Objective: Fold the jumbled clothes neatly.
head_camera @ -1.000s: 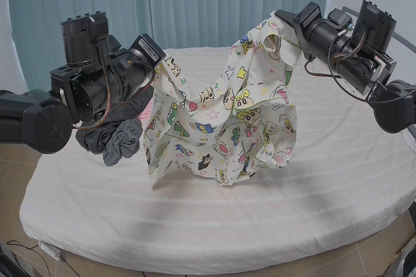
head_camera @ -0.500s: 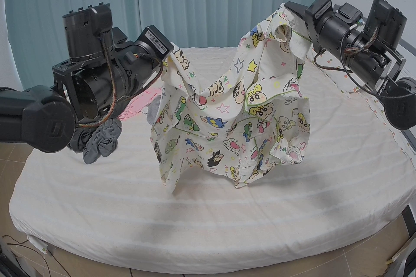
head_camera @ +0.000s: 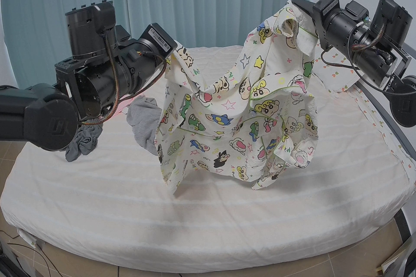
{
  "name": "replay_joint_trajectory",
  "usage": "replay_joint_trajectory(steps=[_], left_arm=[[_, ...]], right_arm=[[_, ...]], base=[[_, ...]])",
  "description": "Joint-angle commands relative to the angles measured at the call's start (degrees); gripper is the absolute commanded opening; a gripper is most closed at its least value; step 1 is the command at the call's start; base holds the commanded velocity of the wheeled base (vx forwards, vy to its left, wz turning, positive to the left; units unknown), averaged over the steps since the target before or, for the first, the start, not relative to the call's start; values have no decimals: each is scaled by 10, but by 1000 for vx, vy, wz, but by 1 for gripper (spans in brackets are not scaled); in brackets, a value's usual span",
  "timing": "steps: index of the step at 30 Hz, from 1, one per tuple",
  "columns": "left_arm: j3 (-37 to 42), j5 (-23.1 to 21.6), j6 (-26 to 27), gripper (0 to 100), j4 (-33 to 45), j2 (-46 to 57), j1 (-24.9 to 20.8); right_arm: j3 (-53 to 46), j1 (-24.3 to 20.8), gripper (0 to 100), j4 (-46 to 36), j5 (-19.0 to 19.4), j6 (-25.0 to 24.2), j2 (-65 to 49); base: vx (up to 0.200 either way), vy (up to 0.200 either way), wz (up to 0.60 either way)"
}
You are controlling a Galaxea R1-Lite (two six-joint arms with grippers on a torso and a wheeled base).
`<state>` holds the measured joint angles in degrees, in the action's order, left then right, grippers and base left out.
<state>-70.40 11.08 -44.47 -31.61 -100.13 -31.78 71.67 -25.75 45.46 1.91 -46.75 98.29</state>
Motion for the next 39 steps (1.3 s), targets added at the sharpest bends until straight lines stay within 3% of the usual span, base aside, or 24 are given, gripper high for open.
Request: replay_joint_trajectory(steps=[1, 14, 20, 39], left_arm=[[0, 0, 0, 0, 0, -1, -6], [4, 3, 0, 0, 0, -1, -10], [7, 16, 0, 0, 1, -1, -10], [21, 20, -1, 0, 1, 6, -11]], right_arm=[[1, 4, 0, 1, 4, -1, -4], [-7, 3, 0, 1, 5, -2, -8], [-20, 3, 0, 2, 18, -2, -13], [-36, -11, 0, 5, 27, -2, -35]], base=[[0, -200, 0], [0, -200, 0], [0, 0, 0], [-200, 0, 0]])
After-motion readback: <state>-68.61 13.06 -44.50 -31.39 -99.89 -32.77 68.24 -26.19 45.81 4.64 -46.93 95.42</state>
